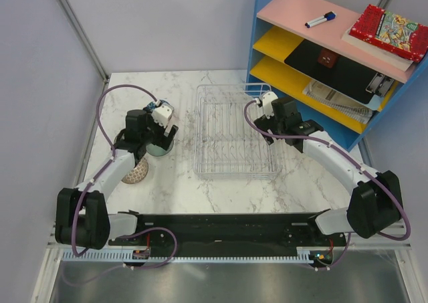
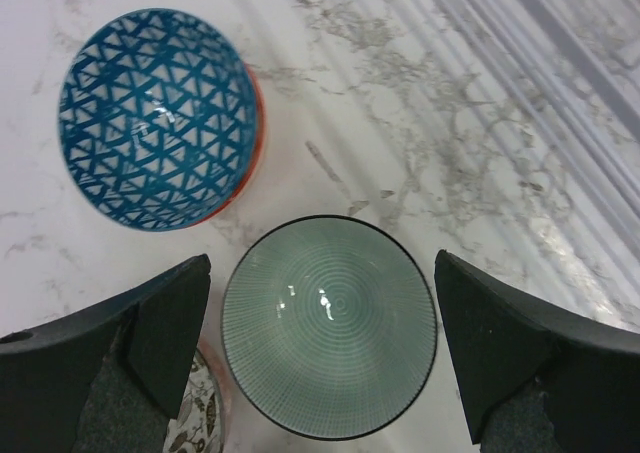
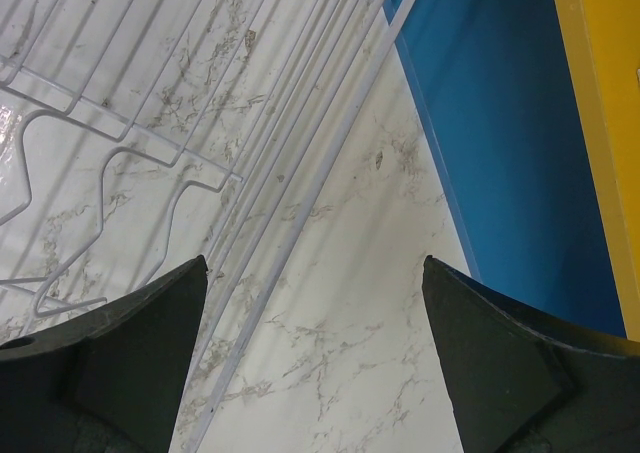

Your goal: Load the bowls into the dish rack

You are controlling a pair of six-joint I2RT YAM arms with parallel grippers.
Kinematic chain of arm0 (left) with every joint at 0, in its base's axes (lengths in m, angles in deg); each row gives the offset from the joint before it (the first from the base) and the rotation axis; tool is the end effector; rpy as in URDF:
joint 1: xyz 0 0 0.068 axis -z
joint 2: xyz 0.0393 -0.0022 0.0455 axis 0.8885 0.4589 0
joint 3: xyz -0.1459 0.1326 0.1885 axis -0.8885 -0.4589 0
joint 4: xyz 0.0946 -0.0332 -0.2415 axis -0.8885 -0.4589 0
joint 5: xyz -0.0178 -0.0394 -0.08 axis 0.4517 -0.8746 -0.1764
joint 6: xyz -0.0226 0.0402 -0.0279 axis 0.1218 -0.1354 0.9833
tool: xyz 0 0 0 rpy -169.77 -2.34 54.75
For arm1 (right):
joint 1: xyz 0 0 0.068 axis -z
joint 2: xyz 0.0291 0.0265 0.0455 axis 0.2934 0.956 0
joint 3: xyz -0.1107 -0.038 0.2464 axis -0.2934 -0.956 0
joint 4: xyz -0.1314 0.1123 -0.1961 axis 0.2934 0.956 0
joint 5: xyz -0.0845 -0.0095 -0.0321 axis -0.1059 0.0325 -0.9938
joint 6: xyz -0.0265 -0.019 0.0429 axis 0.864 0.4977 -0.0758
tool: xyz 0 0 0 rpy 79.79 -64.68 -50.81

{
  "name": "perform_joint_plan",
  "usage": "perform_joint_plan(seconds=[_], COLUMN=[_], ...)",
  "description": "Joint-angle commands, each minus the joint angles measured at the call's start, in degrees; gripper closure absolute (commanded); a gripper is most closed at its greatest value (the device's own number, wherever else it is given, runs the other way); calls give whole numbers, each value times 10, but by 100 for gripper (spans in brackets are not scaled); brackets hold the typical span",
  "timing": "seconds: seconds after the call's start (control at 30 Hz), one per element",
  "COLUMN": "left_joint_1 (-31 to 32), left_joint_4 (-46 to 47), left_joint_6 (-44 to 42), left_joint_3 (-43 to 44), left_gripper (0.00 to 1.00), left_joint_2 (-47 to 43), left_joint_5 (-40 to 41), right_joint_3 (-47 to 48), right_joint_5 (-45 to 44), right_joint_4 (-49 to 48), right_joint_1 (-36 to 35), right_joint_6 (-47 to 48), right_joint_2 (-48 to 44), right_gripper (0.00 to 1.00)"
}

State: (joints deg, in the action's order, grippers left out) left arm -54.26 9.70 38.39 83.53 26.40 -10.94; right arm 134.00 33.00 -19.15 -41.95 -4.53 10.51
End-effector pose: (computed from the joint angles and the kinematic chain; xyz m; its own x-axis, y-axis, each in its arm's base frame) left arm 0.2674 -0.0480 0.2350 -0.3577 0.4558 -0.8150 0.5297 0.8178 0.2248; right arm 0.2770 0.1192 0.2741 -0.5347 -0.5394 -0.6505 -0.4131 0.8384 -0.3556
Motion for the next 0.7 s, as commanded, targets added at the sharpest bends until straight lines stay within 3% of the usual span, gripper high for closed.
perform_joint_plan(seconds=[0.0, 0.23, 0.43, 0.67], left_joint_1=[-7, -24, -53, -77], left_joint_4=[65, 73, 59, 49], left_joint_6=[39, 54, 65, 71], left_joint_3=[16, 20, 26, 35], left_gripper=[0, 0, 0, 0], left_joint_2=[8, 10, 0, 1], left_joint_5=[117, 130, 61, 48], right_joint_3=[11, 10, 14, 11], right_joint_5=[-1, 44, 128, 136], right_joint_4=[-3, 6, 20, 14], right_joint_1=[1, 1, 0, 0], right_joint_6=[-5, -3, -9, -5], right_joint_2=[-11, -23, -72, -100], right_gripper=[5, 5, 4, 3])
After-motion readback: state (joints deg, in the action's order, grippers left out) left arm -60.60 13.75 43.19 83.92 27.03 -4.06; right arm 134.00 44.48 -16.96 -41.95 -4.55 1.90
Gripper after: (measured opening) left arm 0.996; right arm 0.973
